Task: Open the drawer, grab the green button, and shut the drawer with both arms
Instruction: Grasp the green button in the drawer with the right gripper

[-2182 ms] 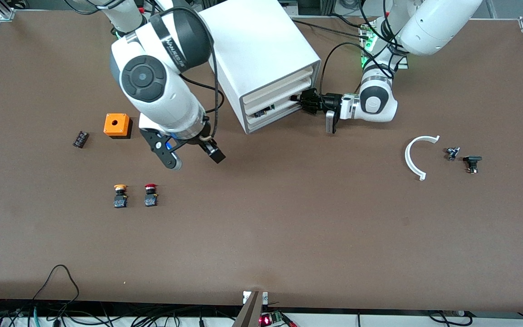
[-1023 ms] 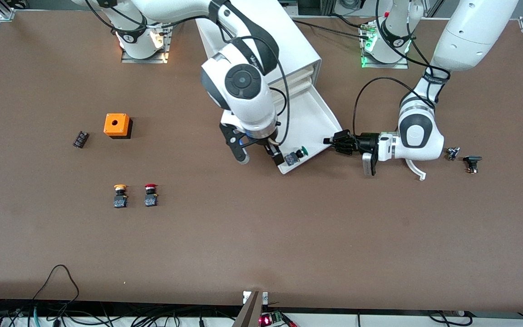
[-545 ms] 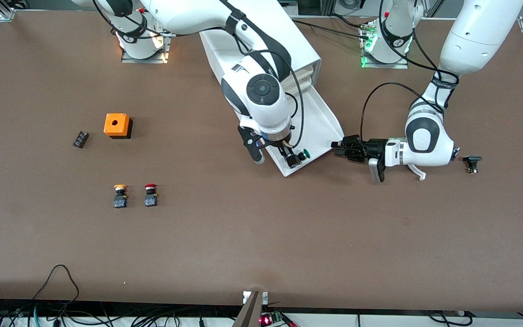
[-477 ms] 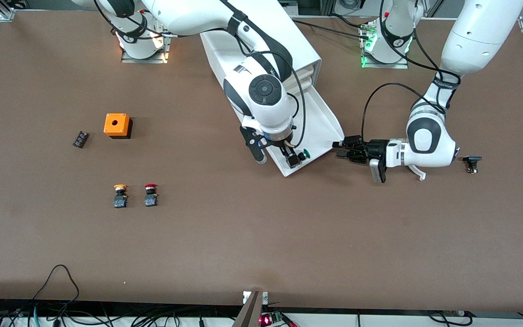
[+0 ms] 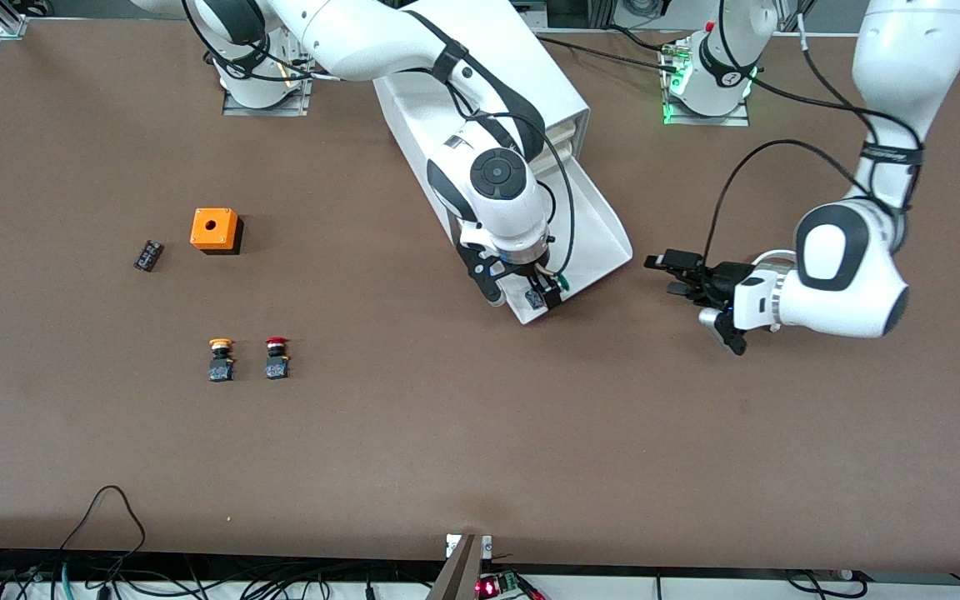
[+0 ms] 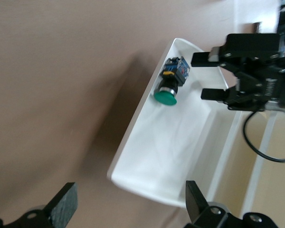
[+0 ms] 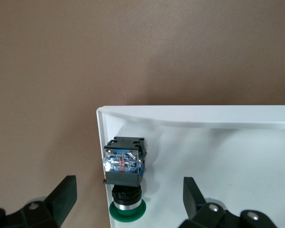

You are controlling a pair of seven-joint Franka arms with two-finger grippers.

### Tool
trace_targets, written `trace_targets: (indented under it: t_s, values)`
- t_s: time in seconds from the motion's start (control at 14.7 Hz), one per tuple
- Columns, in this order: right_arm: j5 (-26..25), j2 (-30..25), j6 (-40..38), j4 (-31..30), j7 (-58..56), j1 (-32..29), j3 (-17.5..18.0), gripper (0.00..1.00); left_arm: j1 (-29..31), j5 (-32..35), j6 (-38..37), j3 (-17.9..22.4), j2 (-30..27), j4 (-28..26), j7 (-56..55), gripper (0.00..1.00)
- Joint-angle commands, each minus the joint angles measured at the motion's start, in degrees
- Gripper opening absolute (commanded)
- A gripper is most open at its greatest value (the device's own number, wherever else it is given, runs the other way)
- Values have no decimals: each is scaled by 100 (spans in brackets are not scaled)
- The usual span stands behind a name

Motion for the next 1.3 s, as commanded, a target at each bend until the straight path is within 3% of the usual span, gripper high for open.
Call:
trace_targets:
  t_s: [0.0,0.34,0.41,0.55,0.82,0.95,1.23]
  values:
    - [56,242,148,226,-121,53,5,99,-34,913,-639,-17,-121,736,-1053,100]
    - [65,365,184,217,-138,71,31,98,-253,2082,-1299,-123,-394,1562,-2417,100]
    - [74,374,192,217,-139,71,32,89,-332,2389,-1370,-123,-446,1720,-2558,100]
    - [82,383,210,226,-139,62,32,59,-507,2890,-1501,-123,-578,1923,-2874,100]
    - [91,339,166,226,-147,45,40,16,-561,3541,-1511,-105,-649,2099,-3087,100]
    - [91,278,0,235,-139,18,32,6,-666,3657,-1310,-79,-431,2371,-3095,100]
    - [91,67,-632,533,-139,-43,23,0,-667,3657,-1082,-61,-280,2417,-3322,100]
